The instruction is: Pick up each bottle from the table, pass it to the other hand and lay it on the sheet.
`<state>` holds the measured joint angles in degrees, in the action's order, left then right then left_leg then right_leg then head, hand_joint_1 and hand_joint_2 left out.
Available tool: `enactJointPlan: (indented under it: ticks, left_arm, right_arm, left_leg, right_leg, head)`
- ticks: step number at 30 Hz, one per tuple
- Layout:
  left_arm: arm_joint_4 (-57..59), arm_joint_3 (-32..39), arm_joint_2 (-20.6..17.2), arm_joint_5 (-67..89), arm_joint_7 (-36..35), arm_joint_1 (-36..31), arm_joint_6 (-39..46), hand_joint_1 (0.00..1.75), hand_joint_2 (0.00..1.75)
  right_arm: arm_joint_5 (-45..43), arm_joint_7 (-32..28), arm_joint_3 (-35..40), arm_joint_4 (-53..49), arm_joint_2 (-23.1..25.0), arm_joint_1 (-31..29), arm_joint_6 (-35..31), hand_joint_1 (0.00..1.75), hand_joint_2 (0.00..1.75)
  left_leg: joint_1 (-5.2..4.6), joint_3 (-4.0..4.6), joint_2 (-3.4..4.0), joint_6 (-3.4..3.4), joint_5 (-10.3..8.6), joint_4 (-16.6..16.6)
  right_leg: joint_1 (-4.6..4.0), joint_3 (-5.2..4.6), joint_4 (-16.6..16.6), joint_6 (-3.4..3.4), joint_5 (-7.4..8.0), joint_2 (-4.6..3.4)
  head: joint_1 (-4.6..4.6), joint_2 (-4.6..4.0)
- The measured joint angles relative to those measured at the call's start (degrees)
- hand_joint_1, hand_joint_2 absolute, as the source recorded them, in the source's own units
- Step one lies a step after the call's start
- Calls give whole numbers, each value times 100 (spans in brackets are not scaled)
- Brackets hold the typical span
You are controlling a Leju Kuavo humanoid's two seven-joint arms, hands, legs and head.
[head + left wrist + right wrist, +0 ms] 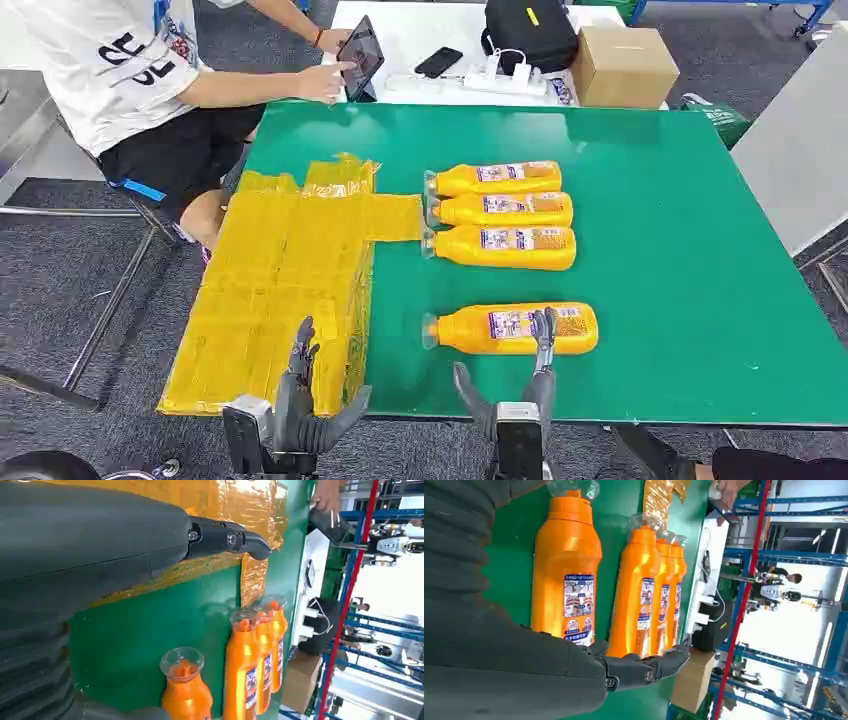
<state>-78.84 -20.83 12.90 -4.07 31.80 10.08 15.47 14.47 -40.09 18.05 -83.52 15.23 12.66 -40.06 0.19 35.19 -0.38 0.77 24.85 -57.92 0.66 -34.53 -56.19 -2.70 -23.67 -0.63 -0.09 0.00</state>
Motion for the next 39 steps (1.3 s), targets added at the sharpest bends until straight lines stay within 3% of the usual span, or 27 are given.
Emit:
enactJointPlan:
  ticks: [39]
  left_arm:
    - [2,0,-4,133,-55,-1,17,0,175]
  right_arm:
    - [-15,0,4,96,-2,-23,2,0,175]
  left_leg:
    - [0,0,0,0,0,0]
  right_leg:
    - [0,1,0,0,0,0]
  head:
    - [0,0]
